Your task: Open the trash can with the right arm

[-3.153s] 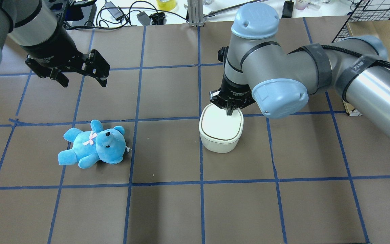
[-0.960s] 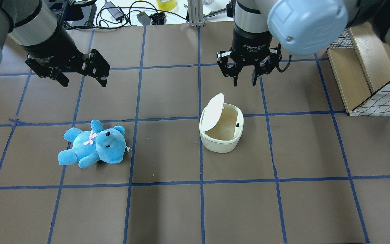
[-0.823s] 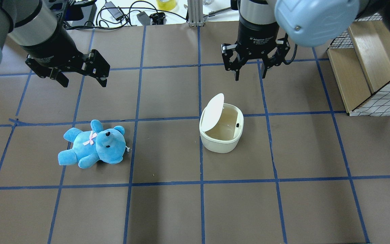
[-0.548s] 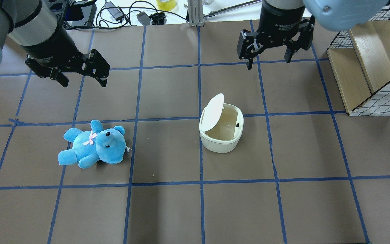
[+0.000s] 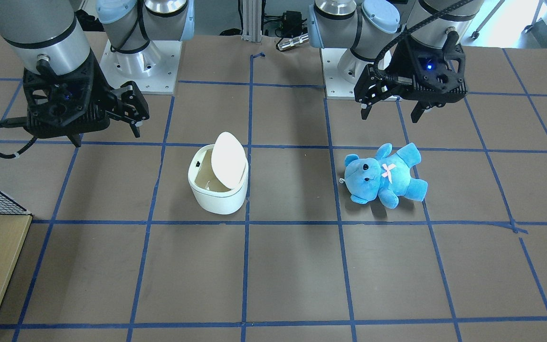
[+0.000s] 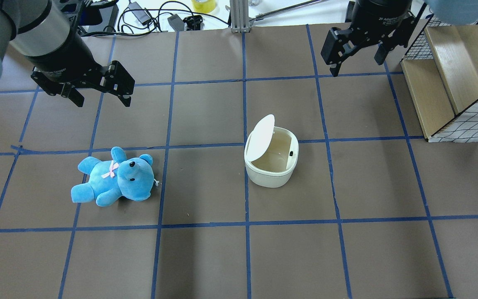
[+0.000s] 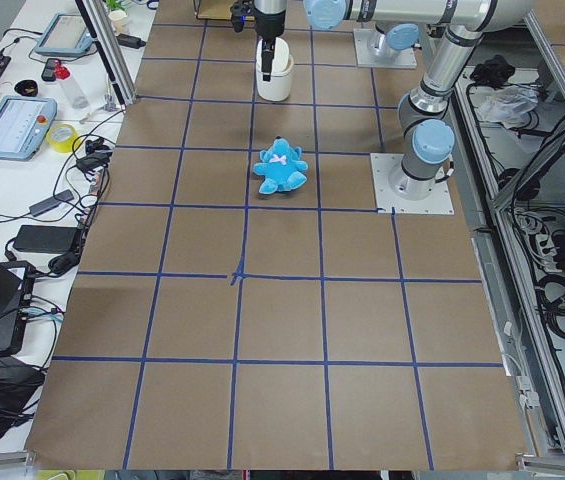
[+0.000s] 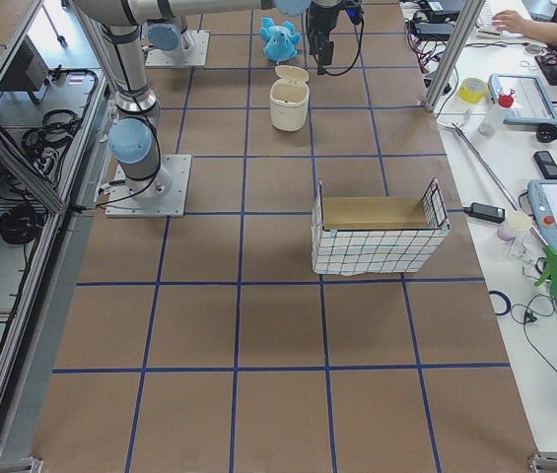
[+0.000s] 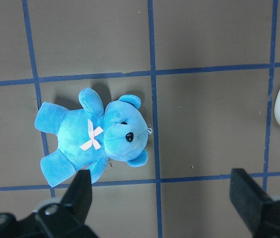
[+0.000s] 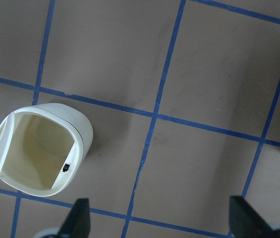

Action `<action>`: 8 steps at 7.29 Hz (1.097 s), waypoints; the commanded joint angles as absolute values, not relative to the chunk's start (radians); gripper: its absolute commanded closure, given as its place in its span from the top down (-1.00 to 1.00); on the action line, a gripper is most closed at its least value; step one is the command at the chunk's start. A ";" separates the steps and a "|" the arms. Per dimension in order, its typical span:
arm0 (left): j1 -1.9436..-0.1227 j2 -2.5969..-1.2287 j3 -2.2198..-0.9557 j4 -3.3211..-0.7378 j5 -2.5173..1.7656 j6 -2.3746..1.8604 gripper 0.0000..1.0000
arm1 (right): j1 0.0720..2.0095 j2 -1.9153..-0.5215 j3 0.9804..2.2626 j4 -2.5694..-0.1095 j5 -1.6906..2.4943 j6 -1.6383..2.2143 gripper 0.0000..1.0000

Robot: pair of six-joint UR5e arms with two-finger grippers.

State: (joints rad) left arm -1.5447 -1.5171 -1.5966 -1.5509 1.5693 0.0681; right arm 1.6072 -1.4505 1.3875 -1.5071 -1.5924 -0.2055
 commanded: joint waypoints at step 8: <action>-1.545 -1.517 -1.597 -1.551 1.569 0.069 1.00 | 1.510 -1.582 1.597 -1.620 -1.557 -0.233 1.00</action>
